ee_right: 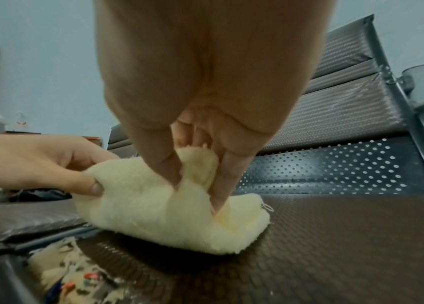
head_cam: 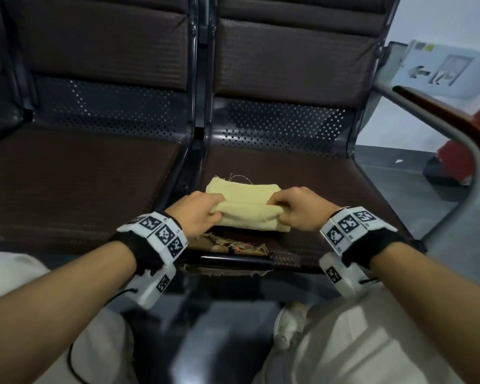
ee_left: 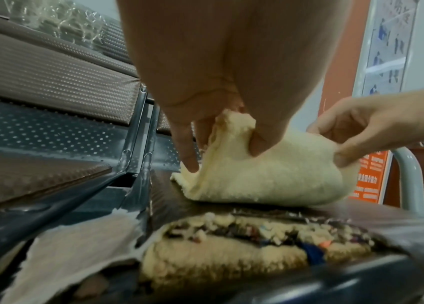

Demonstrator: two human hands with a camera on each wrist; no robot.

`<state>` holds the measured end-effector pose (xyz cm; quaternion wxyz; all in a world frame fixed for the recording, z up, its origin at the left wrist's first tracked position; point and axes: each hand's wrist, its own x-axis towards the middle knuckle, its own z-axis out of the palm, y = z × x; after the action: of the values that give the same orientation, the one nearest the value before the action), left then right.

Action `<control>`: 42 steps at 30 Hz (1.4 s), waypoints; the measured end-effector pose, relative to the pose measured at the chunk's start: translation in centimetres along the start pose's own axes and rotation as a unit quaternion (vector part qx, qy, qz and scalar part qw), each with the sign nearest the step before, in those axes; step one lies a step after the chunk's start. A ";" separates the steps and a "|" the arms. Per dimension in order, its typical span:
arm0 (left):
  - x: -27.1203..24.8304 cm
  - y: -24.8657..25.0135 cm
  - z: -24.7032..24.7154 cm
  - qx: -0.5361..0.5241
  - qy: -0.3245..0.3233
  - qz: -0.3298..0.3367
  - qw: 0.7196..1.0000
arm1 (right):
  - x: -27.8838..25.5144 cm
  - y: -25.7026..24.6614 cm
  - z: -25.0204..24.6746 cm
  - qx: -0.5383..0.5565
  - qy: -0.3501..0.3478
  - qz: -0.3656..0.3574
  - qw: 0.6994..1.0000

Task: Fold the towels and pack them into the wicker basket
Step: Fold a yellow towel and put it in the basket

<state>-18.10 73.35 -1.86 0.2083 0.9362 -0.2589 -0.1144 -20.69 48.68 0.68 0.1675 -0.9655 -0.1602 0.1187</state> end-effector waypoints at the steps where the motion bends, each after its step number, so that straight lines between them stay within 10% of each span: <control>1: 0.1 0.2 -0.3 -0.016 0.005 -0.005 1.000 | 0.1 0.0 0.0 -0.011 -0.013 0.007 1.000; 20: 8.4 -4.2 -2.9 0.067 -0.151 -0.040 0.985 | 9.5 4.3 -0.6 0.076 0.021 0.122 0.989; 31: 9.7 -4.1 -1.2 0.009 -0.184 -0.024 0.983 | 10.9 6.3 0.4 0.052 -0.146 0.291 0.944; 42: 8.4 -1.3 -2.4 0.036 -0.184 -0.033 0.982 | 9.0 1.5 -1.7 0.167 -0.018 0.132 0.977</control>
<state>-9.69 70.64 -1.21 0.1188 0.9142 -0.2654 -0.2823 -11.50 49.96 0.08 0.3066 -0.9342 -0.0123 0.1821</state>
